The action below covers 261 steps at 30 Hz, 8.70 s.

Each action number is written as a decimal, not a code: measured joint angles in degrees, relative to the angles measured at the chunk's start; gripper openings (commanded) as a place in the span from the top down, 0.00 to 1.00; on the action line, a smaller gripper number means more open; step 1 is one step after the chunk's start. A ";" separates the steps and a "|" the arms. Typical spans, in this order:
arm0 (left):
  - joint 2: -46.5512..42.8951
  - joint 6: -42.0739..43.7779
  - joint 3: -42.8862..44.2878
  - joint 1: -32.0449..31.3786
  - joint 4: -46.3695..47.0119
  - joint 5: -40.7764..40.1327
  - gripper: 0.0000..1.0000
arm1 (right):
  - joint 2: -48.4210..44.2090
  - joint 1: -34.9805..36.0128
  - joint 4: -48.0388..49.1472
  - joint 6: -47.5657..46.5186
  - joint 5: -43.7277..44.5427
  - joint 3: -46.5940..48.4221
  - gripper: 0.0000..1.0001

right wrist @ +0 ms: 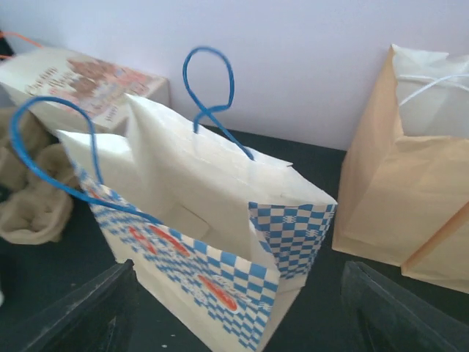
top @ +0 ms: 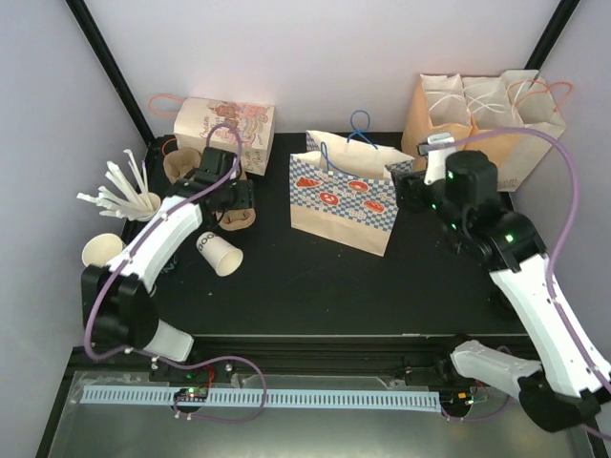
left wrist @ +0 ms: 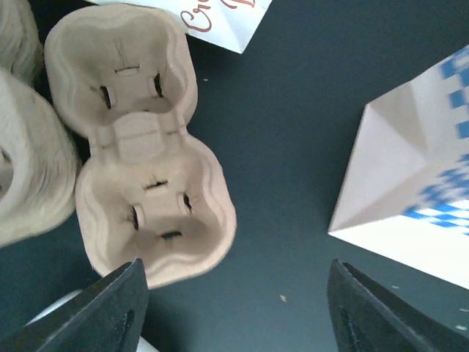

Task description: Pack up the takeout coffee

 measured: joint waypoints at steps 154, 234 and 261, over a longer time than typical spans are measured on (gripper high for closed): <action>24.35 5.07 11.98 -0.76 -8.41 -5.70 0.88 | -17.38 0.00 11.93 10.25 -21.49 -27.65 0.18; -37.77 -21.62 -27.36 -29.57 -10.62 -0.57 0.15 | 10.75 31.78 16.28 18.40 -20.81 -40.50 0.25; -40.68 -18.62 -27.50 -26.34 -10.71 2.43 0.15 | 17.55 29.94 19.54 22.47 -12.39 -36.37 0.88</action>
